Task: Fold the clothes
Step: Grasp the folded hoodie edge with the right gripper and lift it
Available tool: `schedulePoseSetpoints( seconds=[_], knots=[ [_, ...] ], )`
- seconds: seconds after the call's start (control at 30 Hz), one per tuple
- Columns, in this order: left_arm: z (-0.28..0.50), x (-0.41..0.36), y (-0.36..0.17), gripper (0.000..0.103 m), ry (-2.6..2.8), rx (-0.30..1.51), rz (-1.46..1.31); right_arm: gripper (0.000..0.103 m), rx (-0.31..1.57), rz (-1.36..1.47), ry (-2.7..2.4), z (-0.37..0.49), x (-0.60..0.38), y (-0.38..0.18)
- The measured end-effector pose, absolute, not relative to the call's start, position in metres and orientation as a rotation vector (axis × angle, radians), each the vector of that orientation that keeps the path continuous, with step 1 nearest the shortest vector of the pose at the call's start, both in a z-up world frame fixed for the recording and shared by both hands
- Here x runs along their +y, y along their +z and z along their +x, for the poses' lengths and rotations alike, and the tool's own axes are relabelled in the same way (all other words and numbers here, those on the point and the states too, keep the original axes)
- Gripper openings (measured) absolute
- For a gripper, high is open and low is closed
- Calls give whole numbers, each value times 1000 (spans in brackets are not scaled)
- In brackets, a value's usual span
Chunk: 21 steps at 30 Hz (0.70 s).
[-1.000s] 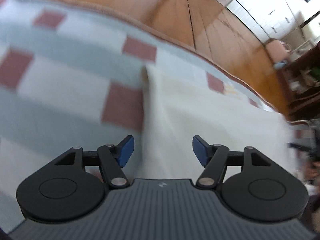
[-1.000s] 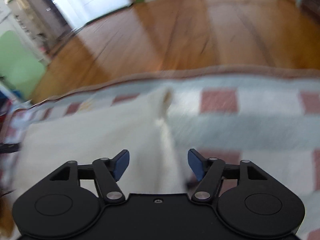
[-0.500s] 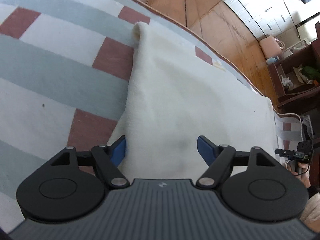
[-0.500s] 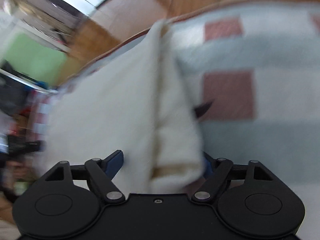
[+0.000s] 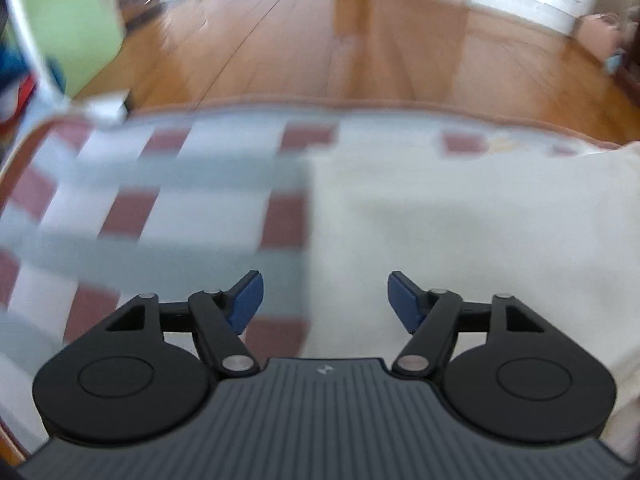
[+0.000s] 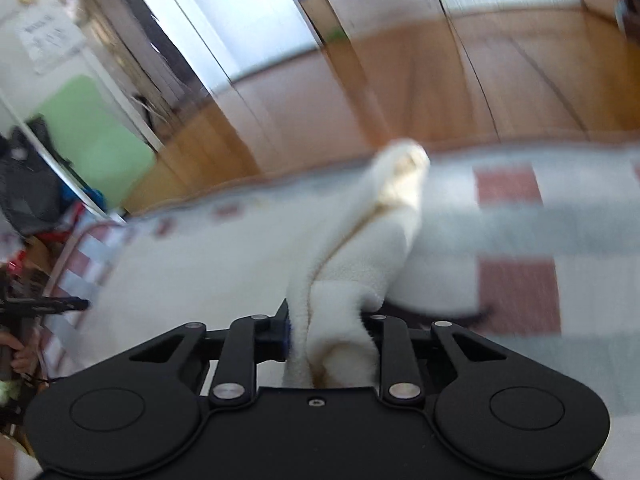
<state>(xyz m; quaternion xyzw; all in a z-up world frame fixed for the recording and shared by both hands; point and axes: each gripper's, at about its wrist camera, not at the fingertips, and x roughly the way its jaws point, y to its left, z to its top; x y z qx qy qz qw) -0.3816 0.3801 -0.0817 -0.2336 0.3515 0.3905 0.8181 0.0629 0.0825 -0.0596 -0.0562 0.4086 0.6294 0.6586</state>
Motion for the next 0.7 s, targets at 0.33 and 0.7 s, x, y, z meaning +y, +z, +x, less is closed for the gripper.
schedulePoseSetpoints(
  seconds=[0.33, 0.7],
  knots=[
    [-272, 360, -129, 62, 422, 828, -640, 26, 752, -178, 1604, -13, 131, 44],
    [-410, 406, -88, 65, 582, 519, -904, 26, 741, -315, 1803, -90, 211, 85]
  ],
)
